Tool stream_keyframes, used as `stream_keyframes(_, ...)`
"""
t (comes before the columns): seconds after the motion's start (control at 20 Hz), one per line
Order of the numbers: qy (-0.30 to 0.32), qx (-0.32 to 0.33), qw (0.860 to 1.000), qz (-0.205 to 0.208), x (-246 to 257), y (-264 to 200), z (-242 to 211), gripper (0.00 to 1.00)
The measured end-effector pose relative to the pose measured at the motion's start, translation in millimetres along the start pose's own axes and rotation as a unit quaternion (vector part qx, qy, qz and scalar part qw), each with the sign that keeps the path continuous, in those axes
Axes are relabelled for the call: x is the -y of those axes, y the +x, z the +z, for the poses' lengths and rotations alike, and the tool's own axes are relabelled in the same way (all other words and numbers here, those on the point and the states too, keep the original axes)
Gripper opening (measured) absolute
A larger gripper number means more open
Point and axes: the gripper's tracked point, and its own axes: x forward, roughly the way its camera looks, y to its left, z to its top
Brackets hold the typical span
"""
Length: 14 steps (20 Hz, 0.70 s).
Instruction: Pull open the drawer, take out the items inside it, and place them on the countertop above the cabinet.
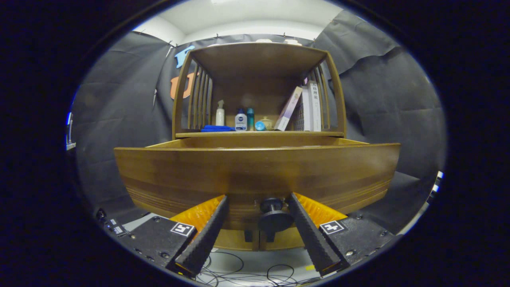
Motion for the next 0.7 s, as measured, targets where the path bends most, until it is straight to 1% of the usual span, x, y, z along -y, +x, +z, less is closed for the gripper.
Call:
stream_keyframes(0.3,-0.005,0.0,1.0,0.0,0.0,5.2,1.1,0.99)
stream_keyframes(0.7,-0.01,-0.018,1.0,-0.004,-4.0,30.9,10.3,0.99)
